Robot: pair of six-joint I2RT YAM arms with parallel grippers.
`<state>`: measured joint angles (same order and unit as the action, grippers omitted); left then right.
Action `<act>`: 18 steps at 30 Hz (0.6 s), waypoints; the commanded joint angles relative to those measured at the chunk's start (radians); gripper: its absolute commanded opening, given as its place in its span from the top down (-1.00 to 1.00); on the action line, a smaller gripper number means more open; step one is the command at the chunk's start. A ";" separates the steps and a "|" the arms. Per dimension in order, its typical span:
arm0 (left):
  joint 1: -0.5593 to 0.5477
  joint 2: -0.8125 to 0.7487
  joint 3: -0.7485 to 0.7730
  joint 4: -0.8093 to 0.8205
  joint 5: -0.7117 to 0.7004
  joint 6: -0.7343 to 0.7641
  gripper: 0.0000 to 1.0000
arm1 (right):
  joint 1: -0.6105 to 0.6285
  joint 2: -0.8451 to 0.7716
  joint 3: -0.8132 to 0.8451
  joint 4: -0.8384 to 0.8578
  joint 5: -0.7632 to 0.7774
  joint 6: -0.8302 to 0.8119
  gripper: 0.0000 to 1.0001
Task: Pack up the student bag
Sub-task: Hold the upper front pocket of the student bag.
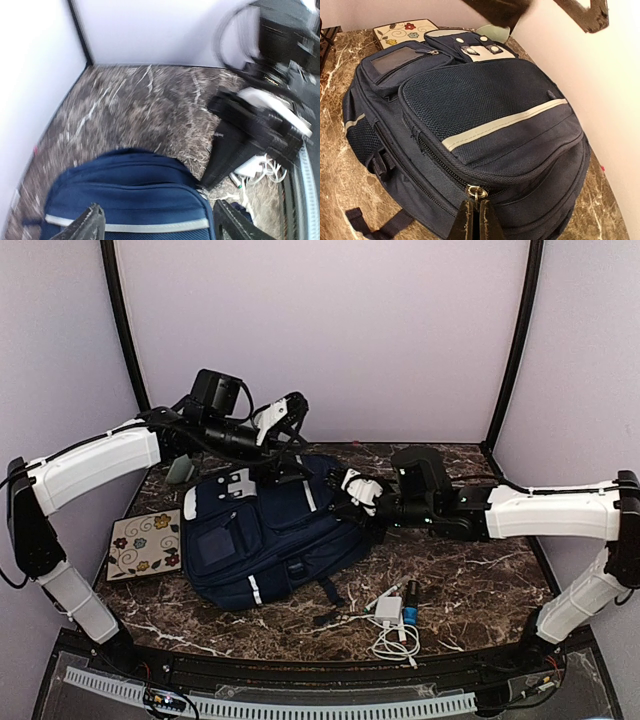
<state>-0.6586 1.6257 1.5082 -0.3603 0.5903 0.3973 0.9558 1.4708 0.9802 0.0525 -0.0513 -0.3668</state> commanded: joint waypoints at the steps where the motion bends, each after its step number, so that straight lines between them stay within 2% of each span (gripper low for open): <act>1: -0.002 -0.043 -0.069 0.124 0.132 0.457 -0.56 | -0.048 -0.078 0.054 0.045 -0.037 -0.136 1.00; 5: 0.000 0.003 0.039 0.117 0.058 0.511 -0.46 | -0.106 -0.038 0.266 -0.098 -0.024 -0.236 1.00; 8: 0.002 0.016 0.093 0.102 0.040 0.506 -0.16 | -0.160 -0.018 0.373 -0.140 -0.012 -0.325 1.00; 10: 0.004 0.009 0.097 0.105 0.034 0.507 -0.06 | -0.196 -0.004 0.444 -0.159 -0.022 -0.373 1.00; 14: 0.026 -0.001 0.104 0.086 0.026 0.502 0.00 | -0.242 0.034 0.565 -0.226 -0.115 -0.458 1.00; 18: 0.075 0.017 0.143 0.018 0.076 0.507 -0.01 | -0.246 0.026 0.555 -0.241 -0.257 -0.599 1.00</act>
<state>-0.6319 1.6566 1.5932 -0.2737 0.6243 0.8806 0.7116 1.5600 1.4441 -0.3946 -0.1410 -0.7971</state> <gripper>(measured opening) 0.498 0.016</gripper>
